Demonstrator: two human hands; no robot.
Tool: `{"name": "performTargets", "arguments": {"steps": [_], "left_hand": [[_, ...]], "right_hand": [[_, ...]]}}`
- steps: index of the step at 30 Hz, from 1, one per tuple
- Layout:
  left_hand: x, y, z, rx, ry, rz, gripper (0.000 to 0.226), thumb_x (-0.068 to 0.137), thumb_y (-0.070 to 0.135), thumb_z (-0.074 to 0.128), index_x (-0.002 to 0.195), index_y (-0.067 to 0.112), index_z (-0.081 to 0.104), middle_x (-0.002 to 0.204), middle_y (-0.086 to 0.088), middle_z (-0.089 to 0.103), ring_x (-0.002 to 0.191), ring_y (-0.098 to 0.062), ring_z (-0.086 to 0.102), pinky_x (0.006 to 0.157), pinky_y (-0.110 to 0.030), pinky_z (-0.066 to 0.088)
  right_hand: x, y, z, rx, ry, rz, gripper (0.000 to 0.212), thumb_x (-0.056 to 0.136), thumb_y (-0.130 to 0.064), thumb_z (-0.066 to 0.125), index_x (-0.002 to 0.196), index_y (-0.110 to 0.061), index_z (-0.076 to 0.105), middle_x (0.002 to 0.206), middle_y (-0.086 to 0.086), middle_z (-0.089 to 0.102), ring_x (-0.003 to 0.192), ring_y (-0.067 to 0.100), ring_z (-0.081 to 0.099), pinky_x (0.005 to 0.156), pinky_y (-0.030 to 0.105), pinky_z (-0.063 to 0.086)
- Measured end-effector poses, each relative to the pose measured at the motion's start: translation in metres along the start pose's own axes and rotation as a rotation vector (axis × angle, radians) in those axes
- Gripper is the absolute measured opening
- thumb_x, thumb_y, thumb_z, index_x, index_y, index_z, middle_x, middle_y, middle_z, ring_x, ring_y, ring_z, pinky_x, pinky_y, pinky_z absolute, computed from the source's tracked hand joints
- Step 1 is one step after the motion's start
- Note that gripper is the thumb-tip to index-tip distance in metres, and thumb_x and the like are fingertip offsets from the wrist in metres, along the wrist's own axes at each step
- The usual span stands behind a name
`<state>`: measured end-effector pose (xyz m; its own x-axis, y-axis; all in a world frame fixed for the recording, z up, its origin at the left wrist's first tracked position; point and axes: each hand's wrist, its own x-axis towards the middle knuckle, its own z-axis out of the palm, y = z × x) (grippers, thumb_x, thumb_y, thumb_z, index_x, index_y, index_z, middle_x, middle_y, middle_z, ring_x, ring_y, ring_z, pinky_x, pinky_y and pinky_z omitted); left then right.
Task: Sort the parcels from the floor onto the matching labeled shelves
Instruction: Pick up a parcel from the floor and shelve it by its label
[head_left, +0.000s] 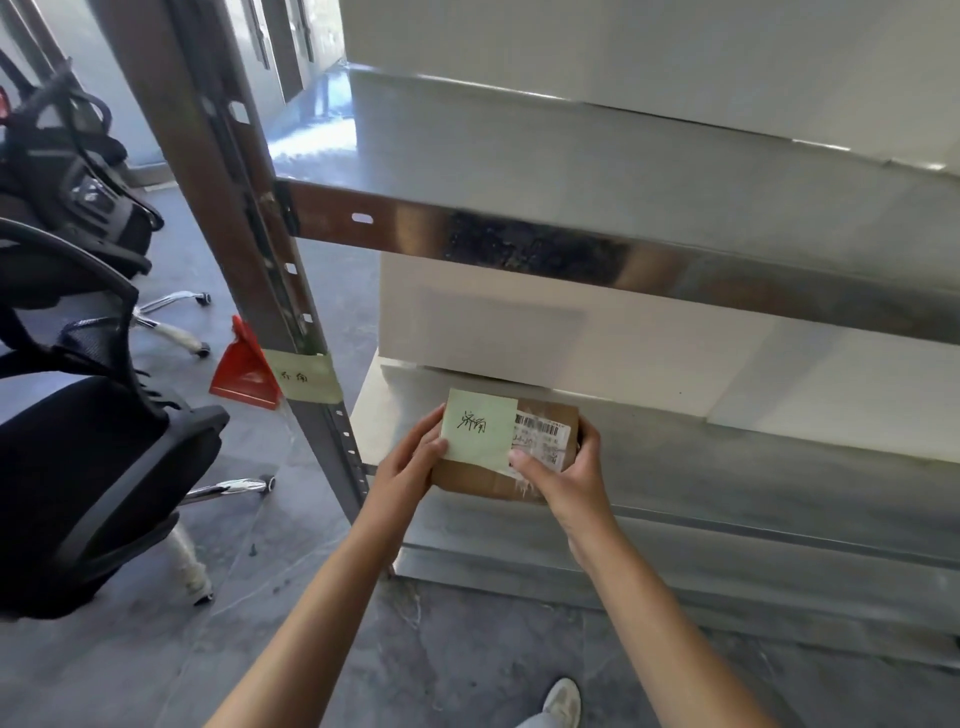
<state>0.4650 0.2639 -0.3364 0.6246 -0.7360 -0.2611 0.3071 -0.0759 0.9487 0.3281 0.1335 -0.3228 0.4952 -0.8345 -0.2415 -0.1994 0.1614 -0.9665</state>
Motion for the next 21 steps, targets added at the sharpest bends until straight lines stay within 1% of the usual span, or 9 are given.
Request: {"name": "performTargets", "arguments": {"steps": [3, 5, 7, 9, 11, 13, 16, 18, 21], "left_hand": [[0.010, 0.000, 0.002, 0.019, 0.051, -0.032, 0.035, 0.102, 0.019, 0.050, 0.130, 0.034, 0.064, 0.124, 0.002, 0.071, 0.111, -0.019, 0.066, 0.088, -0.031, 0.055], [0.015, 0.000, 0.005, 0.029, 0.070, -0.046, 0.034, 0.101, 0.020, 0.050, 0.127, 0.036, 0.065, 0.123, 0.002, 0.071, 0.108, -0.018, 0.066, 0.084, -0.030, 0.054], [0.021, 0.000, 0.007, 0.046, 0.093, -0.054, 0.034, 0.101, 0.020, 0.050, 0.121, 0.042, 0.067, 0.119, 0.004, 0.072, 0.105, -0.017, 0.066, 0.084, -0.030, 0.054], [0.028, -0.002, 0.009, 0.078, 0.129, -0.058, 0.034, 0.099, 0.022, 0.050, 0.113, 0.048, 0.069, 0.114, 0.008, 0.074, 0.103, -0.015, 0.066, 0.085, -0.031, 0.054], [0.034, -0.003, 0.010, 0.114, 0.157, -0.057, 0.033, 0.095, 0.029, 0.051, 0.112, 0.052, 0.068, 0.115, 0.009, 0.073, 0.108, -0.017, 0.066, 0.092, -0.036, 0.055], [0.039, -0.004, 0.010, 0.140, 0.174, -0.053, 0.034, 0.090, 0.035, 0.050, 0.112, 0.054, 0.067, 0.118, 0.009, 0.071, 0.116, -0.019, 0.064, 0.101, -0.044, 0.052], [0.047, -0.002, 0.009, 0.162, 0.192, -0.041, 0.036, 0.092, 0.031, 0.048, 0.108, 0.055, 0.068, 0.119, 0.008, 0.071, 0.119, -0.021, 0.062, 0.105, -0.049, 0.049], [0.052, -0.001, 0.005, 0.166, 0.196, -0.040, 0.036, 0.092, 0.029, 0.047, 0.108, 0.054, 0.069, 0.119, 0.007, 0.071, 0.119, -0.022, 0.062, 0.106, -0.050, 0.048], [0.059, 0.000, 0.000, 0.169, 0.202, -0.053, 0.036, 0.091, 0.029, 0.047, 0.109, 0.052, 0.069, 0.120, 0.007, 0.071, 0.120, -0.022, 0.062, 0.106, -0.050, 0.048]], "right_hand": [[0.012, 0.001, 0.001, -0.020, -0.020, 0.038, 0.077, 0.079, -0.007, 0.082, 0.139, -0.020, 0.035, 0.126, 0.003, 0.063, 0.106, 0.009, 0.066, 0.089, 0.036, 0.061], [0.019, 0.002, 0.001, -0.021, -0.022, 0.059, 0.075, 0.079, -0.009, 0.082, 0.137, -0.021, 0.035, 0.125, 0.003, 0.063, 0.105, 0.010, 0.066, 0.090, 0.039, 0.061], [0.026, 0.003, 0.001, -0.019, -0.033, 0.079, 0.075, 0.080, -0.009, 0.082, 0.137, -0.021, 0.035, 0.125, 0.003, 0.062, 0.105, 0.010, 0.066, 0.086, 0.034, 0.061], [0.032, 0.005, 0.002, -0.007, -0.046, 0.102, 0.076, 0.080, -0.008, 0.081, 0.139, -0.018, 0.034, 0.123, 0.001, 0.062, 0.100, 0.006, 0.065, 0.071, 0.020, 0.060], [0.038, 0.007, 0.004, 0.006, -0.048, 0.124, 0.076, 0.081, -0.006, 0.080, 0.139, -0.016, 0.034, 0.123, 0.003, 0.062, 0.094, 0.002, 0.064, 0.060, 0.011, 0.055], [0.044, 0.008, 0.007, 0.019, -0.050, 0.142, 0.076, 0.081, -0.004, 0.080, 0.140, -0.014, 0.033, 0.124, 0.004, 0.062, 0.092, 0.001, 0.063, 0.056, 0.008, 0.053], [0.055, 0.009, 0.012, 0.033, -0.057, 0.155, 0.075, 0.081, -0.003, 0.080, 0.139, -0.013, 0.034, 0.119, 0.002, 0.062, 0.090, 0.000, 0.062, 0.056, 0.007, 0.053], [0.063, 0.009, 0.016, 0.030, -0.068, 0.165, 0.076, 0.080, -0.004, 0.081, 0.138, -0.013, 0.034, 0.116, -0.001, 0.062, 0.090, 0.000, 0.061, 0.061, 0.010, 0.053], [0.072, 0.010, 0.022, 0.019, -0.099, 0.190, 0.076, 0.078, -0.007, 0.083, 0.137, -0.013, 0.035, 0.123, 0.003, 0.063, 0.092, 0.001, 0.061, 0.070, 0.013, 0.050]]}}
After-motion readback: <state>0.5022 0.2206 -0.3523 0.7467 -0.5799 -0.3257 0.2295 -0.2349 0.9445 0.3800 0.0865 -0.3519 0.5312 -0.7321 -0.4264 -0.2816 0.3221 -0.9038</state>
